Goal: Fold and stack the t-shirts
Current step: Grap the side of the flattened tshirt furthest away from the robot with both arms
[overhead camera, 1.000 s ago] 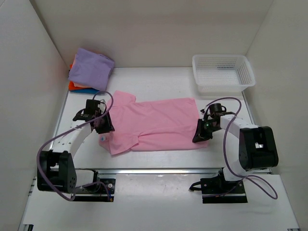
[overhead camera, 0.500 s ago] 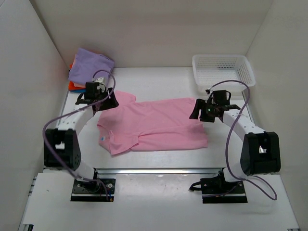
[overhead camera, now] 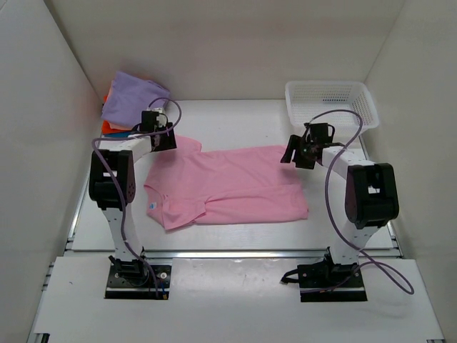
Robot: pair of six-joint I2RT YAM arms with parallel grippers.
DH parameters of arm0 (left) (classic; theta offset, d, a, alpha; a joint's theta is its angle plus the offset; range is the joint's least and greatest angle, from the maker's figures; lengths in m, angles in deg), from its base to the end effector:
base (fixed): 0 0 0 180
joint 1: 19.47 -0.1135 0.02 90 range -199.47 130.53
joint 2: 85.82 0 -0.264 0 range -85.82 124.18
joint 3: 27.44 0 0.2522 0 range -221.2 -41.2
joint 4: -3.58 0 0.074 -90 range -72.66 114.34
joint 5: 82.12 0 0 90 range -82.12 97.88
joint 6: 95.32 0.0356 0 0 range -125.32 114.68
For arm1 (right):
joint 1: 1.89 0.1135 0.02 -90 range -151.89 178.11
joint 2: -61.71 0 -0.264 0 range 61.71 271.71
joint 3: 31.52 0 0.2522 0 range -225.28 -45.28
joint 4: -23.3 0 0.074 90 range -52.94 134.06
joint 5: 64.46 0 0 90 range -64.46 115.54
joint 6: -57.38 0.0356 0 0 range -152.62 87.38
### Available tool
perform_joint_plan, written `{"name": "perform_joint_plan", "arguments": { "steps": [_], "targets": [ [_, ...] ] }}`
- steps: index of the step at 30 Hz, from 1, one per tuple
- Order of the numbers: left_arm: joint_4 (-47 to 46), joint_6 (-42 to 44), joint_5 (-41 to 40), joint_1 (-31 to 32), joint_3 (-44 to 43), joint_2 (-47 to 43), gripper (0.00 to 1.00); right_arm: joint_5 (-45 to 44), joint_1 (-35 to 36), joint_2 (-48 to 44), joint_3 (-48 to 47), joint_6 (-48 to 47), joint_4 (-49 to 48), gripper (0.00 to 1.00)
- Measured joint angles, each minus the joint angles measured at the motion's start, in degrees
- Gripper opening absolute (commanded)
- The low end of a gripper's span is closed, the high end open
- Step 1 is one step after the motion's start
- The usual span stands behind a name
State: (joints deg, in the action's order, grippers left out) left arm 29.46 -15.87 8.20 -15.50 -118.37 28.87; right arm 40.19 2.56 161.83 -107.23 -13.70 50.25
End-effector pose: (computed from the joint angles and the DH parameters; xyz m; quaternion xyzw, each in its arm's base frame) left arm 0.4310 -0.0301 0.1682 -0.0529 0.9371 -0.0462 0.3419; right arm 0.3620 0.0372 0.1845 0.0760 0.9338 0.1843 0.2970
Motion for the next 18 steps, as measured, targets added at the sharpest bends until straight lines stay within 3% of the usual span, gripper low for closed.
{"name": "perform_joint_plan", "arguments": {
  "steps": [6, 9, 10, 11, 13, 15, 18],
  "targets": [
    [4.0, 0.6, -1.2, -0.2, -7.6, 4.9, 0.73, -1.4, -0.1, 5.9, -5.8, 0.7, -0.7, 0.64],
    [6.5, 1.4, 0.0, -0.2, -11.3, 7.6, 0.68, -1.8, -0.1, 8.3, -8.5, 0.9, -1.0, 0.65],
    [7.8, 1.8, 0.4, -0.2, -12.2, 8.2, 0.48, -1.8, -0.1, 8.9, -9.1, 0.9, -1.1, 0.65],
    [8.7, 1.9, 0.8, -0.1, -12.8, 8.7, 0.39, -1.8, -0.1, 9.3, -9.5, 0.9, -1.2, 0.65],
    [10.4, 2.8, 1.3, 0.1, -13.2, 9.4, 0.08, -1.9, -0.1, 9.9, -10.0, 1.0, -1.3, 0.64],
    [11.1, 3.8, 1.6, 0.3, -13.2, 9.5, 0.00, -2.0, -0.2, 10.1, -10.2, 1.2, -1.3, 0.65],
    [11.5, 4.2, 2.1, 0.3, -13.2, 9.4, 0.00, -2.1, -0.3, 10.5, -10.8, 1.3, -1.3, 0.65]
  ]
}}
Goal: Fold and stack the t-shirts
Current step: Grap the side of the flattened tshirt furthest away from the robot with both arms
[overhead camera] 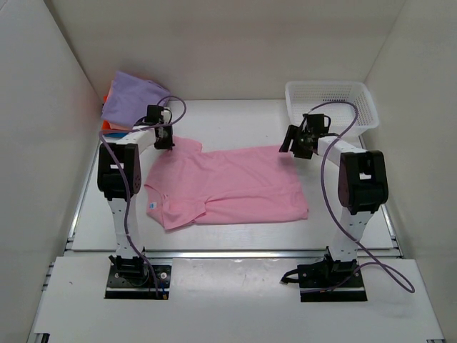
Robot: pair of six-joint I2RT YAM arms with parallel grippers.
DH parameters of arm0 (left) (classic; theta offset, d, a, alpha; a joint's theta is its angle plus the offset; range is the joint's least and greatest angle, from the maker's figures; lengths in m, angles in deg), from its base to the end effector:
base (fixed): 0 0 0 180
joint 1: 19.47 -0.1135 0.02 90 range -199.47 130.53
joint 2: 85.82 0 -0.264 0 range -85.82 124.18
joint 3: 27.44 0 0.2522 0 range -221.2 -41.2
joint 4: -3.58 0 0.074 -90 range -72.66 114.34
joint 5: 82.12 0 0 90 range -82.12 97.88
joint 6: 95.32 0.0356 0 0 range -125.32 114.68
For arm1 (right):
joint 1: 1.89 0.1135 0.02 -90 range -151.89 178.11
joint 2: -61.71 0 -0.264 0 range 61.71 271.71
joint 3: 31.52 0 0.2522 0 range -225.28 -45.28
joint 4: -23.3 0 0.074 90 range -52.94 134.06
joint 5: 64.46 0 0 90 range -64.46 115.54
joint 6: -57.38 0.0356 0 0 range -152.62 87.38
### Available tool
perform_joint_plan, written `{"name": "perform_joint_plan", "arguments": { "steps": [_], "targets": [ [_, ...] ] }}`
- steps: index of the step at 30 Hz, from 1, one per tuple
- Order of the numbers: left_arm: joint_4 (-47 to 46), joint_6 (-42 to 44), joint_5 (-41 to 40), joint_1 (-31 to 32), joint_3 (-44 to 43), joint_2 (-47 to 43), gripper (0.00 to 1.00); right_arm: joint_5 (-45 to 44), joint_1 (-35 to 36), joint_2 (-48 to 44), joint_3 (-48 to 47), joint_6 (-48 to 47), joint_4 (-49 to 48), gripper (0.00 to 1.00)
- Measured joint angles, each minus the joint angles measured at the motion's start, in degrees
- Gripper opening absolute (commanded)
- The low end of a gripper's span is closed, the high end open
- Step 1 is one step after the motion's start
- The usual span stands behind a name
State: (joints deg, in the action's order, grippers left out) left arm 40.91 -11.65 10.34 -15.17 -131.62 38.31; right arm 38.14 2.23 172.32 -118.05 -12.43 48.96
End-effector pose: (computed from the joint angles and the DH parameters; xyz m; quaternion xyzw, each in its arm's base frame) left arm 0.4630 -0.0363 0.1538 -0.0109 0.9592 -0.0466 0.2785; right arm 0.4118 0.0375 0.1747 0.0931 0.9294 0.1727 0.3127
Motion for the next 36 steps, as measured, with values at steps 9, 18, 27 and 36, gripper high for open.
{"name": "perform_joint_plan", "arguments": {
  "steps": [9, 18, 27, 36],
  "targets": [
    [0.3, -0.2, 2.3, -0.1, 4.6, -4.0, 0.00, -0.9, 0.0, 4.2, -5.7, -0.1, -0.3, 0.67],
    [-1.9, -1.4, 4.7, -0.4, 9.3, -15.0, 0.00, -2.2, 0.6, 9.6, -11.4, -0.6, 2.4, 0.33],
    [-2.8, -2.5, 6.5, -1.3, 9.7, -15.9, 0.00, 0.2, 0.7, 10.3, -11.4, -0.9, 2.7, 0.00],
    [-2.2, -3.0, 5.0, -1.6, 22.3, -29.5, 0.00, 1.2, 0.5, 0.1, -1.2, -1.8, -2.6, 0.00]
  ]
}}
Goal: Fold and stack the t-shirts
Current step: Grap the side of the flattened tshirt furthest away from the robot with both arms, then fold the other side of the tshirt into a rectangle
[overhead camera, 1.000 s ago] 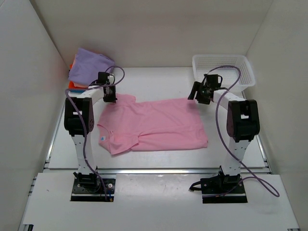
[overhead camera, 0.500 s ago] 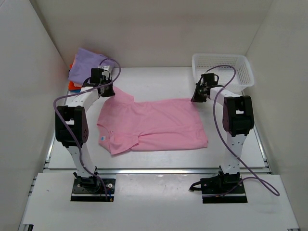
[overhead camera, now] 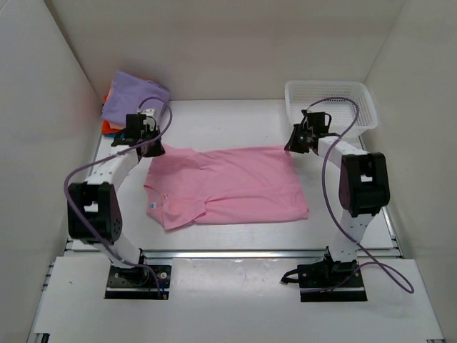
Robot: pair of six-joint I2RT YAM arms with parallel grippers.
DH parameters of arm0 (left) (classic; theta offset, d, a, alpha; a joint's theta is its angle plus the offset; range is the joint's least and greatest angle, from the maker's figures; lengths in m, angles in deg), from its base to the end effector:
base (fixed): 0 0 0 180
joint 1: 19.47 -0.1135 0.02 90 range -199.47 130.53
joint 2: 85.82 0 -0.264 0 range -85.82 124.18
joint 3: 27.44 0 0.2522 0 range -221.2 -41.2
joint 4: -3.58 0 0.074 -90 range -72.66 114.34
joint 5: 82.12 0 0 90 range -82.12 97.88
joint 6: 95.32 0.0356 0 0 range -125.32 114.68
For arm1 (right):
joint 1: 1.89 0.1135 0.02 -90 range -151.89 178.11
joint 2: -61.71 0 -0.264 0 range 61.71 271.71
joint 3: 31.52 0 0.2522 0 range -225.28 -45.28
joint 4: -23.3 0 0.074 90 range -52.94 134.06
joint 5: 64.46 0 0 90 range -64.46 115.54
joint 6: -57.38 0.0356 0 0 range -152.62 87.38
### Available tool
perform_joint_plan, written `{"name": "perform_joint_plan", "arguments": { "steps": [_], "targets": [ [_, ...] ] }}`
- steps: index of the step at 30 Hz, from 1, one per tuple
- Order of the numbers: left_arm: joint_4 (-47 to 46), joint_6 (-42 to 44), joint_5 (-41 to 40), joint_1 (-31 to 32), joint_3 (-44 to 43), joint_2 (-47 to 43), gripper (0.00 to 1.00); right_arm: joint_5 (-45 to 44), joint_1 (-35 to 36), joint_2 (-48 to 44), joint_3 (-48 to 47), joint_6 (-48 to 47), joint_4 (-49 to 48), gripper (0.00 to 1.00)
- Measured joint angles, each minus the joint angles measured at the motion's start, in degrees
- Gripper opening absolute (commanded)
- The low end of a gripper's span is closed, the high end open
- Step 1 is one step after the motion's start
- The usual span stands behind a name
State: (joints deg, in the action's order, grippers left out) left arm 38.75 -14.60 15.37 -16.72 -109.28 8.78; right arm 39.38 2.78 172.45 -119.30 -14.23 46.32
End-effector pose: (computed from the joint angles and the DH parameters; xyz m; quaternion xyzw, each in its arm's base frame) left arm 0.3597 -0.0219 0.2398 -0.0296 0.9312 -0.0982 0.3498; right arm 0.4191 0.0428 0.1839 0.0651 0.9192 0.1838 0.3422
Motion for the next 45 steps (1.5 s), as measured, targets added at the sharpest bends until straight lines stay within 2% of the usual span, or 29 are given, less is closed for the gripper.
{"name": "perform_joint_plan", "arguments": {
  "steps": [8, 17, 24, 26, 27, 28, 29, 30, 31, 33, 35, 37, 38, 40, 41, 45],
  "targets": [
    [-0.5, -0.9, -1.5, 0.1, 12.3, -16.9, 0.00, 3.1, -3.7, -14.5, 14.5, -1.1, -5.5, 0.01],
    [1.3, -1.5, -2.4, 0.7, 23.1, -22.9, 0.00, 7.4, -7.2, -22.2, 30.6, -0.9, -7.4, 0.00],
    [3.8, -2.5, -3.8, 0.9, 27.6, -30.0, 0.00, 7.9, -7.5, -33.0, 39.1, -0.2, -7.6, 0.00],
    [4.1, -2.6, -3.9, 0.9, 28.0, -30.8, 0.00, 8.0, -7.4, -34.7, 40.0, 0.0, -7.6, 0.06],
    [4.3, -2.8, -3.9, 0.9, 28.3, -31.2, 0.00, 8.0, -7.5, -35.3, 40.3, 0.1, -7.5, 0.15],
    [4.6, -2.8, -3.9, 0.9, 28.5, -31.5, 0.05, 8.1, -7.8, -35.8, 40.6, 0.3, -6.8, 0.24],
    [4.9, -2.8, -3.9, 0.9, 28.8, -31.6, 0.20, 8.0, -8.0, -36.2, 40.7, 0.5, -6.0, 0.28],
    [5.3, -2.8, -3.9, 0.9, 29.0, -31.7, 0.26, 7.9, -8.4, -36.5, 40.8, 0.4, -4.9, 0.33],
    [5.9, -2.8, -3.8, 0.9, 29.2, -31.7, 0.27, 7.6, -8.7, -37.1, 40.8, 0.5, -3.8, 0.39],
    [6.7, -3.3, -3.9, 0.8, 29.3, -31.8, 0.29, 6.6, -8.9, -38.8, 40.9, 0.5, -1.8, 0.42],
    [7.0, -4.0, -3.9, 0.9, 29.3, -32.4, 0.29, 5.5, -8.8, -41.1, 40.8, 0.2, -0.7, 0.41],
    [6.9, -5.3, -3.9, 1.6, 29.3, -33.5, 0.23, 4.9, -8.4, -42.8, 40.6, -0.5, -0.6, 0.40],
    [6.8, -6.0, -3.8, 2.1, 29.3, -34.1, 0.20, 4.9, -8.2, -42.9, 40.0, -0.9, -0.5, 0.35],
    [6.6, -7.5, -3.7, 3.6, 29.2, -34.8, 0.16, 5.3, -7.4, -41.5, 37.6, -2.3, -0.2, 0.15],
    [6.4, -8.4, -3.6, 4.7, 29.2, -34.8, 0.15, 5.6, -6.9, -40.1, 36.1, -2.8, -0.4, 0.00],
    [4.6, -11.5, -3.1, 9.0, 29.3, -31.9, 0.11, 7.5, -4.0, -31.4, 29.7, -4.9, -1.9, 0.00]
  ]
}}
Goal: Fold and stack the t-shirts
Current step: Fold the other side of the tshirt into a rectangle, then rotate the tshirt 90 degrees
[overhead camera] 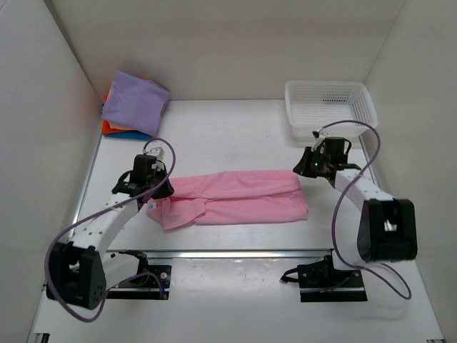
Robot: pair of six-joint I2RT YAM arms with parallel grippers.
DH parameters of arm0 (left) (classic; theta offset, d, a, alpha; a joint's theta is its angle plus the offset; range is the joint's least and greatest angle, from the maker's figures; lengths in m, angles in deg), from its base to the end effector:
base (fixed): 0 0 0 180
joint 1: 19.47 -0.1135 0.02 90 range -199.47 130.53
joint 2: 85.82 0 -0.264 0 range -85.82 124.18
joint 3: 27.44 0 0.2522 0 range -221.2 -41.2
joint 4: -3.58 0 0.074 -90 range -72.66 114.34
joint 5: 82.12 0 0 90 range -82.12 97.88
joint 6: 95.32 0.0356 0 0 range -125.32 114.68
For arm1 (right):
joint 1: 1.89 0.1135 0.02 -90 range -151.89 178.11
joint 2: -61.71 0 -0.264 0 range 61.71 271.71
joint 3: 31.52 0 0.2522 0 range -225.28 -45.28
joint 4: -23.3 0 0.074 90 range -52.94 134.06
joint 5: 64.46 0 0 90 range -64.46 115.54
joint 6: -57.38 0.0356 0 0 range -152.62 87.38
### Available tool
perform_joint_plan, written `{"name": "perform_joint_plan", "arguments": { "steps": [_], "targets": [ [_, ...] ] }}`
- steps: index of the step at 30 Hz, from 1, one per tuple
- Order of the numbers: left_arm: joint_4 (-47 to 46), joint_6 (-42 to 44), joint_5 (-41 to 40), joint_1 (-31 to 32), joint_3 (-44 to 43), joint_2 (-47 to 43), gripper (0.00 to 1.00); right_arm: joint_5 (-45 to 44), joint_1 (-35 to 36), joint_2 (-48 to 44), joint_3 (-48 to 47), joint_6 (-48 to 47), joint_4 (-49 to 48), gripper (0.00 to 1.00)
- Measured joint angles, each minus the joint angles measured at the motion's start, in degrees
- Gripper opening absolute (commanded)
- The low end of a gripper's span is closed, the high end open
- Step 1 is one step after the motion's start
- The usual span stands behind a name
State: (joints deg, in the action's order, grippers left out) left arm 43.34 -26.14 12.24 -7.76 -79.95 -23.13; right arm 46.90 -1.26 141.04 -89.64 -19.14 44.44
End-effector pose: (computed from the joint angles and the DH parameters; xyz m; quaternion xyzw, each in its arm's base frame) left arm 0.2125 -0.0468 0.2197 -0.0616 0.9369 -0.1302 0.3186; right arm 0.2853 0.0161 0.2095 0.0262 0.9017 0.2170 0.3731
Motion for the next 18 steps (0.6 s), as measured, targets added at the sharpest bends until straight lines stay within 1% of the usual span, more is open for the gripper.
{"name": "perform_joint_plan", "arguments": {
  "steps": [2, 4, 6, 8, 11, 13, 15, 18],
  "targets": [
    [-1.3, -1.1, -0.1, 2.1, 0.0, 4.1, 0.09, 0.8, 1.7, 5.6, -3.3, -1.0, -0.1, 0.00],
    [-2.2, -1.7, -0.1, 3.6, -0.3, 10.7, 0.05, 1.6, 3.0, 11.2, -5.8, -1.7, 0.0, 0.00],
    [-2.2, -2.3, -0.1, 4.4, -1.4, 17.0, 0.02, 2.0, 3.7, 14.5, -6.8, -1.9, 0.8, 0.00],
    [-1.5, -2.8, 0.1, 5.1, -4.9, 24.0, 0.01, 2.0, 4.2, 17.1, -7.0, -1.7, 2.0, 0.00],
    [-0.9, -2.5, 0.0, 5.5, -14.4, 32.8, 0.00, 1.9, 4.3, 18.9, -7.3, -0.2, 4.4, 0.00],
    [0.9, -1.7, 0.6, 5.5, -22.3, 39.8, 0.00, 0.7, 4.4, 18.9, -7.9, 1.3, 6.2, 0.00],
    [4.2, -0.4, 0.8, 5.2, -32.9, 47.1, 0.00, -0.3, 5.3, 18.7, -8.0, 3.5, 7.4, 0.00],
    [9.0, 1.9, 1.3, 4.9, -51.1, 59.3, 0.00, -1.7, 9.1, 16.2, -4.9, 8.5, 7.5, 0.01]
  ]
}}
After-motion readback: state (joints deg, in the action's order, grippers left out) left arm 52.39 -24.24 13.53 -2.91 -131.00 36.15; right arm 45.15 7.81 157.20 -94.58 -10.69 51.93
